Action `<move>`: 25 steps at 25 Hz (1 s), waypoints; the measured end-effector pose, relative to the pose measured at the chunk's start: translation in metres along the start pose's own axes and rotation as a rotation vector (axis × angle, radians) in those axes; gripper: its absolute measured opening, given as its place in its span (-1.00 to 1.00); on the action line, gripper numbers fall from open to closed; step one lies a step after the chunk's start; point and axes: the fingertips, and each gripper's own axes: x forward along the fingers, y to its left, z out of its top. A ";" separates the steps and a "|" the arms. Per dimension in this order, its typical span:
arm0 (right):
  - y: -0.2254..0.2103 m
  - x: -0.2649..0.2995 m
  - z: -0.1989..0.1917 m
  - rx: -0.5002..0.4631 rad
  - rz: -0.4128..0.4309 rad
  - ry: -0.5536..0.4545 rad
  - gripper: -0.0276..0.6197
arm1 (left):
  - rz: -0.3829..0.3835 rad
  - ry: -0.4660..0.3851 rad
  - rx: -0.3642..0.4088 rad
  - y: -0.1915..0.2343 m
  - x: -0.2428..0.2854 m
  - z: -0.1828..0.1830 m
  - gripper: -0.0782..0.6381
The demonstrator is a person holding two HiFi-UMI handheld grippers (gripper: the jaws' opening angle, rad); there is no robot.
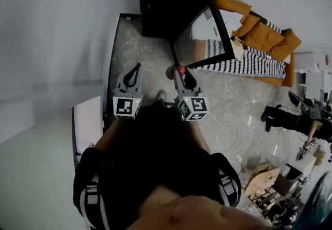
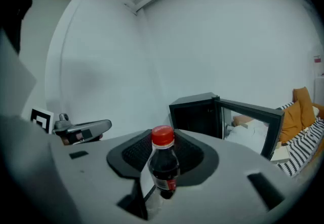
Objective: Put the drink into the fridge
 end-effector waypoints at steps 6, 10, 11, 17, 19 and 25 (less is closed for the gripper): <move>0.000 -0.002 -0.001 0.003 -0.001 -0.003 -0.53 | 0.002 0.000 0.000 -0.001 -0.001 -0.001 -0.77; -0.003 -0.006 -0.001 0.009 0.002 -0.009 -0.53 | 0.007 -0.004 -0.003 -0.003 -0.001 -0.001 -0.77; -0.004 -0.007 0.000 0.013 0.004 -0.010 -0.53 | 0.008 -0.016 0.000 -0.004 0.000 0.000 -0.77; -0.011 -0.013 -0.003 0.017 0.021 -0.005 -0.53 | 0.033 -0.036 0.001 -0.010 0.005 0.009 -0.77; -0.018 -0.017 -0.004 0.018 0.028 -0.004 -0.53 | 0.041 -0.045 0.002 -0.015 0.007 0.013 -0.77; -0.042 -0.029 -0.010 0.014 0.058 0.007 -0.53 | 0.065 -0.058 0.003 -0.040 0.016 0.015 -0.77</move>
